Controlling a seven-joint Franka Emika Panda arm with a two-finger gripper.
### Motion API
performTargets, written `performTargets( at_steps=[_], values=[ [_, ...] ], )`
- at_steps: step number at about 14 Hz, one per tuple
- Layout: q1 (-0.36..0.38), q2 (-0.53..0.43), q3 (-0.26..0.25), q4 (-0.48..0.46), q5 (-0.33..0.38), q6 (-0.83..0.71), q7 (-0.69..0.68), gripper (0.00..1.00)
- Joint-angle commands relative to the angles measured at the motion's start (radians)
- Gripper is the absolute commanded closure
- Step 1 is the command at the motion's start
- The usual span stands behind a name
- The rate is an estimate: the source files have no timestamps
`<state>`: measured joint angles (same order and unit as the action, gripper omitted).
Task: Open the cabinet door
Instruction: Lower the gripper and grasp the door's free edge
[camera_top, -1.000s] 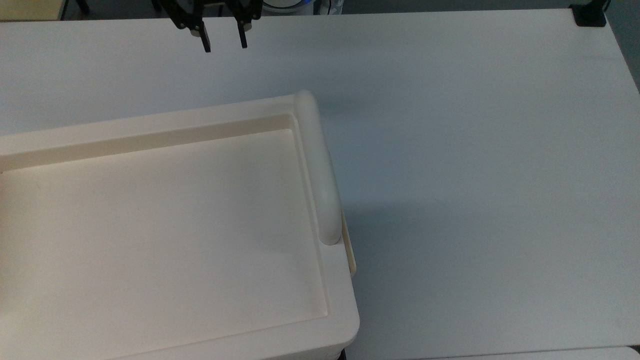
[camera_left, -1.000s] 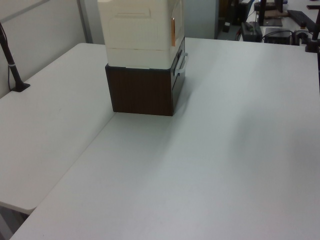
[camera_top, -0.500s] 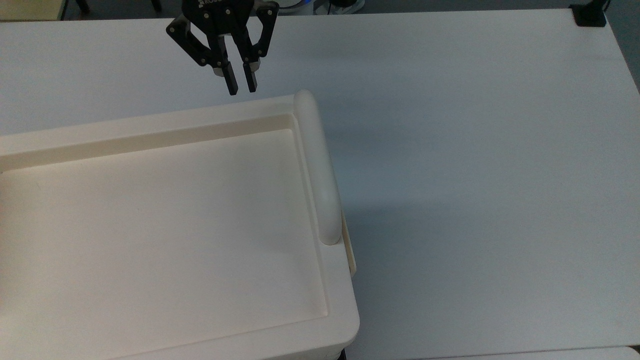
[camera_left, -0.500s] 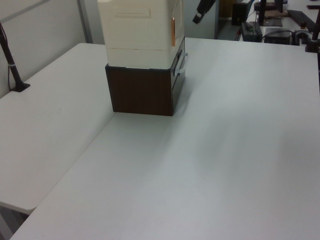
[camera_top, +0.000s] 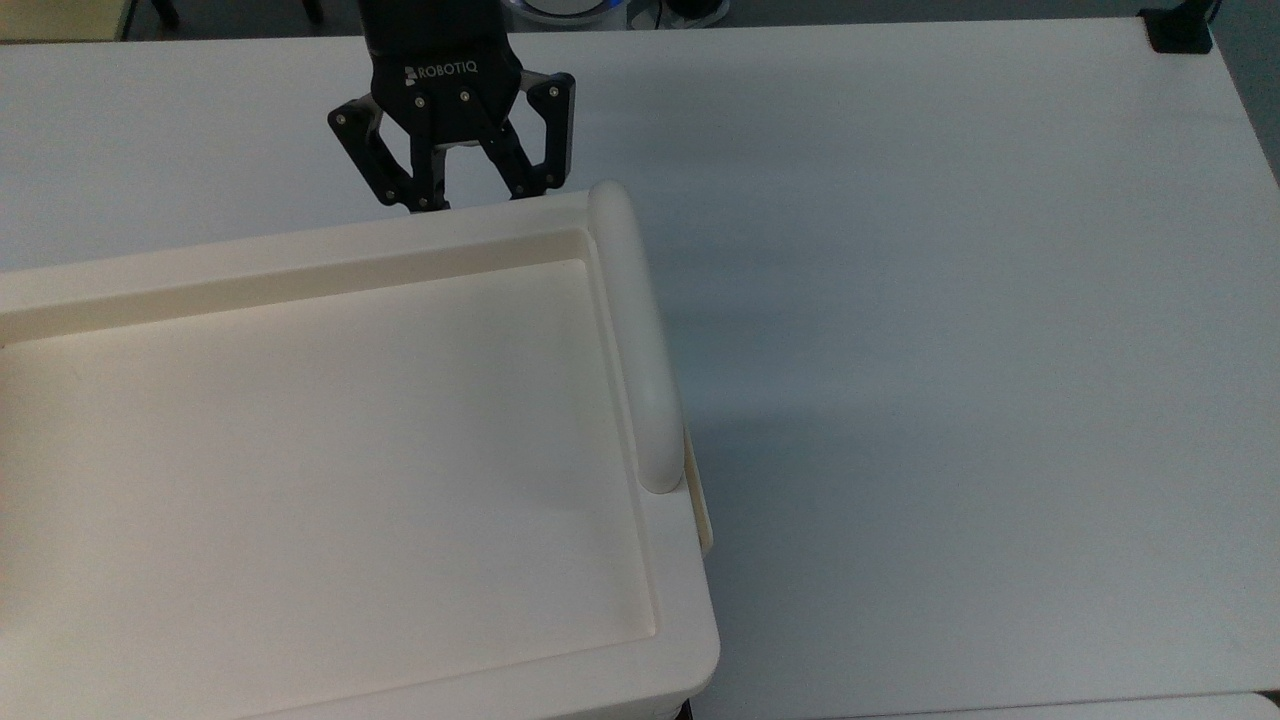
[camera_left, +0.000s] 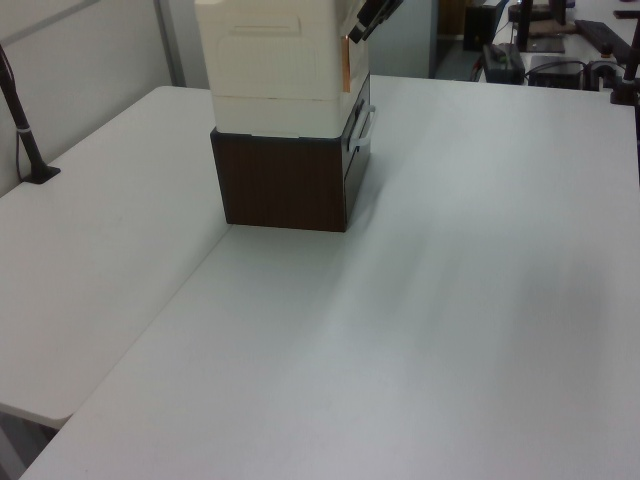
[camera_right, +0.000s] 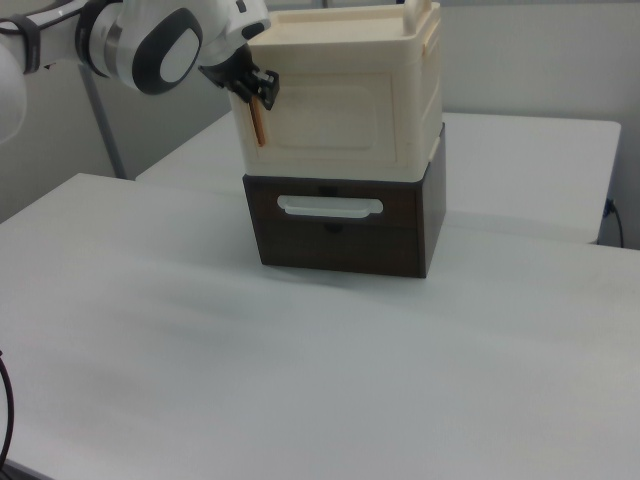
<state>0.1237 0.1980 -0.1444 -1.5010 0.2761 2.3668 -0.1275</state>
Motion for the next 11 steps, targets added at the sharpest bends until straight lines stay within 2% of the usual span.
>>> performTargets(
  at_steps=[1,7,8,9,11],
  values=[
    [0.016,0.02,-0.006,0.018,0.017,0.035,0.015,0.54],
    [0.014,0.035,0.032,0.018,0.014,0.08,0.019,0.56],
    [0.014,0.037,0.034,0.018,0.014,0.091,0.017,0.62],
    [0.016,0.046,0.034,0.018,0.014,0.113,0.017,0.79],
    [0.014,0.047,0.034,0.018,0.011,0.12,0.015,1.0]
  ],
)
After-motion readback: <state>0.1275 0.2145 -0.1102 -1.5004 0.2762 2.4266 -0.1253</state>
